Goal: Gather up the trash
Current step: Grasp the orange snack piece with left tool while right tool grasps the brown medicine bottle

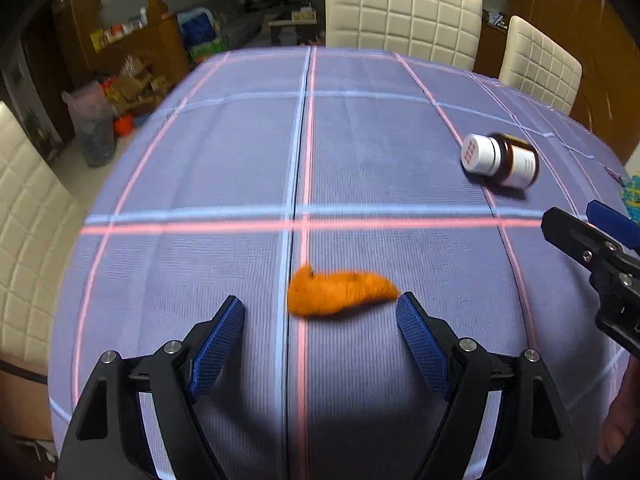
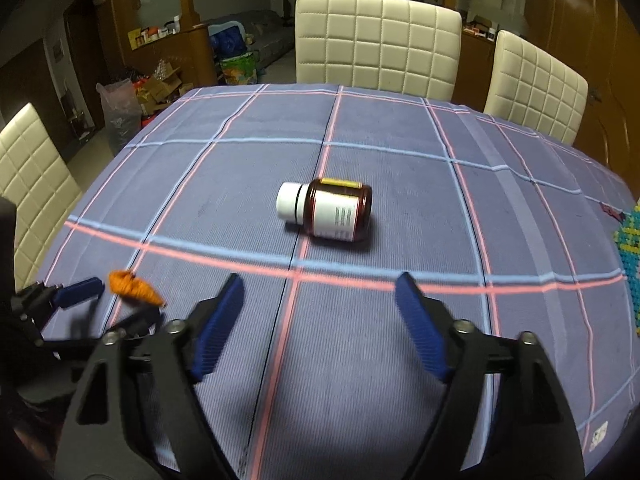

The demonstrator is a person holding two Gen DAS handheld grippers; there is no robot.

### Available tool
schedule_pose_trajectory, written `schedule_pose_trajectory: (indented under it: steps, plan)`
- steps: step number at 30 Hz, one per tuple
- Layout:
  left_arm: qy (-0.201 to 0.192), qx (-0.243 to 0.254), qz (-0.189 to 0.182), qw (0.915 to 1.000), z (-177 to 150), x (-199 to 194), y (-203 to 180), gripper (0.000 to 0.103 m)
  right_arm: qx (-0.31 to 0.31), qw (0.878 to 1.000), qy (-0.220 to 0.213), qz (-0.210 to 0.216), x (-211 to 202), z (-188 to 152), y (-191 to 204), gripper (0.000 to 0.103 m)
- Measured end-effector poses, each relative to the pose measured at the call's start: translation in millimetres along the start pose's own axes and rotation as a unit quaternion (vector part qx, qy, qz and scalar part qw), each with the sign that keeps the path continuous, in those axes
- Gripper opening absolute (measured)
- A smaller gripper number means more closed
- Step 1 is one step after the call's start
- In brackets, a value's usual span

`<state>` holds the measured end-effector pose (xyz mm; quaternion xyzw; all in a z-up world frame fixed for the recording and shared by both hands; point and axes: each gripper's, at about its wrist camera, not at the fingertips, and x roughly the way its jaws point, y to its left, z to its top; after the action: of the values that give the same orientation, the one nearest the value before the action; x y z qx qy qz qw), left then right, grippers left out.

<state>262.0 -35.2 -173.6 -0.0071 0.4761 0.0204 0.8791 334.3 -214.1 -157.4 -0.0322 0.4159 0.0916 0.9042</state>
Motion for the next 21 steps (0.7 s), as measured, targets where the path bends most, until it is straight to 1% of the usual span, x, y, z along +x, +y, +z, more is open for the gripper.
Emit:
schedule_pose_trajectory:
  steps: [2, 3, 4, 5, 6, 7, 9, 12, 16, 21]
  plan:
    - [-0.008, 0.008, 0.002, 0.9999, 2, 3, -3, 0.077, -0.002, 1.000, 0.002, 0.003, 9, 6, 1, 0.080]
    - [-0.013, 0.009, 0.004, 0.9999, 3, 3, -2, 0.065, -0.002, 1.000, 0.002, 0.004, 12, 8, 1, 0.080]
    - [-0.023, 0.010, 0.006, 0.9997, 3, 2, -2, 0.056, -0.002, 1.000, 0.003, 0.004, 15, 10, 2, 0.080]
    - [-0.027, 0.015, 0.004, 0.9995, 5, 2, -1, 0.035, -0.002, 1.000, 0.004, 0.006, 19, 12, 2, 0.080]
    - [-0.026, 0.019, -0.001, 0.9995, 7, 2, -1, 0.028, -0.001, 1.000, 0.005, 0.007, 22, 13, 2, 0.080]
    - [-0.025, 0.021, -0.005, 0.9994, 8, 2, -1, 0.023, 0.001, 1.000, 0.007, 0.008, 25, 13, 2, 0.080]
    - [-0.025, 0.018, -0.014, 0.9994, 10, 1, 4, 0.019, 0.002, 1.000, 0.008, 0.008, 30, 14, 2, 0.080]
    - [-0.032, 0.016, -0.010, 0.9993, 15, 0, 8, 0.017, -0.002, 1.000, 0.004, 0.002, 34, 16, 5, 0.080]
    - [-0.040, 0.019, 0.000, 0.9990, 26, 4, 6, 0.017, -0.002, 1.000, 0.004, -0.002, 40, 22, 4, 0.080]
    - [-0.049, 0.029, 0.004, 0.9984, 37, 8, -1, 0.017, 0.003, 1.000, 0.014, -0.004, 53, 28, 1, 0.080]
